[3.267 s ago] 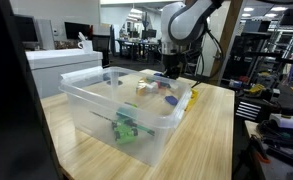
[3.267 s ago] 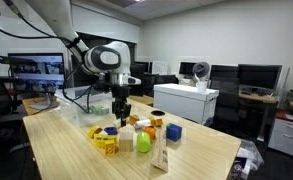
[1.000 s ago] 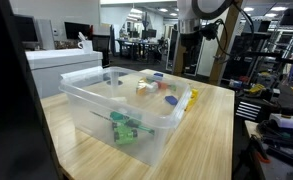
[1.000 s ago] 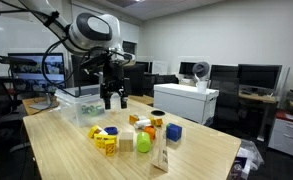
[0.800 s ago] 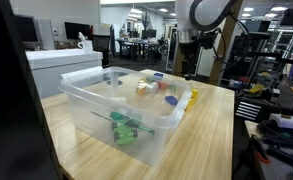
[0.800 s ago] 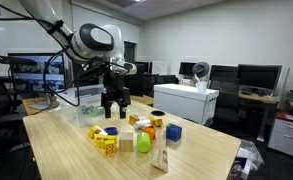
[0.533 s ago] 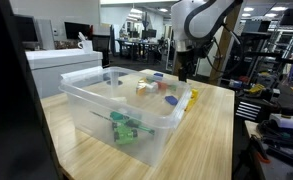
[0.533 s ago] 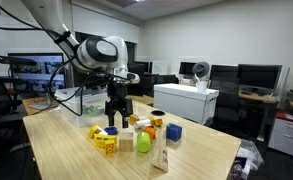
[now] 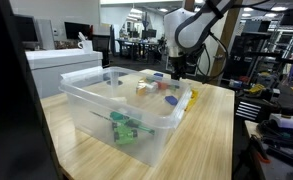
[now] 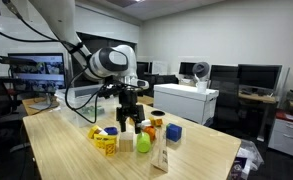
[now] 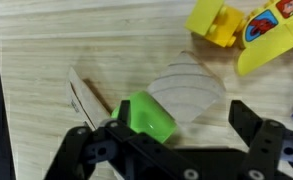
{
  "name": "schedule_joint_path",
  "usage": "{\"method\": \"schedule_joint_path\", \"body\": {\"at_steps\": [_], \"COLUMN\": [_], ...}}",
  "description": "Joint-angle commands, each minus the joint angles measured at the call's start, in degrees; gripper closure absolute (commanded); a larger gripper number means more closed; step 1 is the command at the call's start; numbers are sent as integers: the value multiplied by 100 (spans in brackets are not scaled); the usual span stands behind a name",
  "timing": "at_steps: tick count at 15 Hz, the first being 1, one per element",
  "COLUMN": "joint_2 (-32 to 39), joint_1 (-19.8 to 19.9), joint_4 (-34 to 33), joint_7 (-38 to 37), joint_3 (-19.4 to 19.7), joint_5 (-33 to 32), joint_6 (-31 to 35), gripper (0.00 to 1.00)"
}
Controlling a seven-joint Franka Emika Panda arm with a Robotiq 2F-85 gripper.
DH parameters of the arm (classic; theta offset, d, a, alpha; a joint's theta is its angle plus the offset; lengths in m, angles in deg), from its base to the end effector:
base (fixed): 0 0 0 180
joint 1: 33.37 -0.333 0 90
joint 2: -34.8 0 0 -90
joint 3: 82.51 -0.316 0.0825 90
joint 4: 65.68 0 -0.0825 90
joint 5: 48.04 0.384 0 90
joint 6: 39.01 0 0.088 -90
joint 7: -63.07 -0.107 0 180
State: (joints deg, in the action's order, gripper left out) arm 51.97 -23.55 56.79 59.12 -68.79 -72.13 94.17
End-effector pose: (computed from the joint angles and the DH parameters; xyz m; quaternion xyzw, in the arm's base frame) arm 0.5116 -0.2300 0.2614 0.9789 -0.0812 -0.0851 0.1669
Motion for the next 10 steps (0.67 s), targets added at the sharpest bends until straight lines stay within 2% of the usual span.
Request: {"method": "schedule_joint_path", "body": {"at_steps": [1, 10], "joint_2": [317, 303], "joint_1": [-68, -285], "joint_4": [-201, 112], "joint_7": [-170, -424], "joint_3": [28, 3], "joint_5": [-62, -12], "joint_6": [121, -50], "gripper": [0, 0]}}
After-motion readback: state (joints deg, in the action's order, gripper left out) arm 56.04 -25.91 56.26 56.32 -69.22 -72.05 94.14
